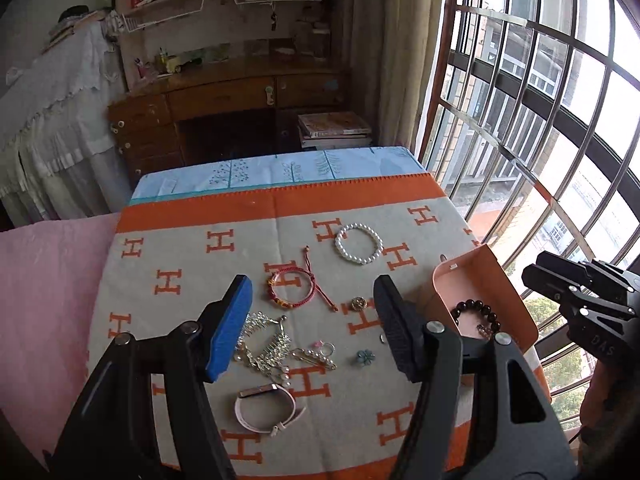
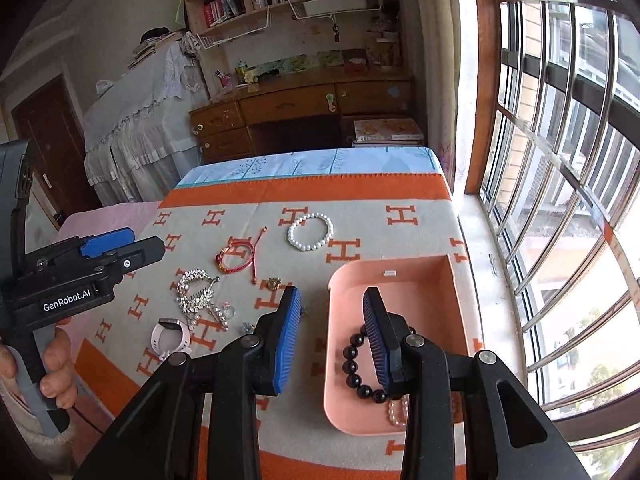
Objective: Organize jewelry
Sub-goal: 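Withdraw both tools from the pink box toward the remaining bracelets, then grasp the white pearl bracelet with the right tool while the left tool grasps the red string bracelet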
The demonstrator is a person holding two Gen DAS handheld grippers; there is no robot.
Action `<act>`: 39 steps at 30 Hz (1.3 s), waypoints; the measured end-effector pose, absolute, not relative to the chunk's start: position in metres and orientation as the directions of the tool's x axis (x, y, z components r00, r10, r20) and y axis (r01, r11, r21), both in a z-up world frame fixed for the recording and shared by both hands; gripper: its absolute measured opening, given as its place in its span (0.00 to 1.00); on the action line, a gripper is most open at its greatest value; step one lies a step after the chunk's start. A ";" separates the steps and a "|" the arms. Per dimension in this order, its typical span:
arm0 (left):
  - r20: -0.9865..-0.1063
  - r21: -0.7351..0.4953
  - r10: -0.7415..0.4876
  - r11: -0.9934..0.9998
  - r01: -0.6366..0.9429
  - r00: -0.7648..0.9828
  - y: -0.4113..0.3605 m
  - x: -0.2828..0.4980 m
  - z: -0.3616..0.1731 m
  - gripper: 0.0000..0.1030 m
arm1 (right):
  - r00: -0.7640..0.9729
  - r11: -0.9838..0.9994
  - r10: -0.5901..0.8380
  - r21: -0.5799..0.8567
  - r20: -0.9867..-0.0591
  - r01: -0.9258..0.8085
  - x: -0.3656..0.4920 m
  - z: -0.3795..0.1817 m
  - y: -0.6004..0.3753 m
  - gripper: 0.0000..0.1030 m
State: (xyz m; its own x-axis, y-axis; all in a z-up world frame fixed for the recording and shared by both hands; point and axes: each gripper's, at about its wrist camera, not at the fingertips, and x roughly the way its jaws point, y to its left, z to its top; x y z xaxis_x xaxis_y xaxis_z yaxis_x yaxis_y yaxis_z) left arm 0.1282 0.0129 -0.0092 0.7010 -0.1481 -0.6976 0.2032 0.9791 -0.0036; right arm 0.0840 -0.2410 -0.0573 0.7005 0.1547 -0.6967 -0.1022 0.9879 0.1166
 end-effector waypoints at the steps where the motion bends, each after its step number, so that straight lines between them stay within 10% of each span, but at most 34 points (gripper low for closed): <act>1: -0.686 0.026 -0.122 0.981 0.192 0.717 0.018 0.133 0.002 0.78 | 0.710 0.988 0.154 0.107 -0.687 -0.111 0.092 -0.044 -0.238 0.34; 4: -0.643 0.119 -0.044 0.981 0.156 0.765 0.028 0.150 0.027 0.94 | 0.735 0.991 0.130 0.059 -0.666 -0.121 0.119 -0.009 -0.230 0.41; 18: -0.879 0.199 -0.011 0.901 0.387 0.477 0.003 0.297 -0.084 0.93 | 0.429 0.982 0.173 0.122 -0.887 -0.144 0.321 -0.066 -0.207 0.50; 39: -0.963 0.163 0.007 0.812 0.560 0.269 -0.008 0.333 -0.183 0.47 | 0.209 0.981 0.134 0.100 -0.969 -0.165 0.393 -0.206 -0.175 0.25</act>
State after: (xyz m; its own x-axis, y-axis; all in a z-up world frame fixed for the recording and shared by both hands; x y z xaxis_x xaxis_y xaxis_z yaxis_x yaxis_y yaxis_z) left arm 0.3333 -0.0085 -0.1831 0.2695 0.0073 -0.9630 0.5598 0.8125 0.1628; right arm 0.3931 -0.1748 -0.2063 0.2095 0.1336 -0.9687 -0.1652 0.9812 0.0996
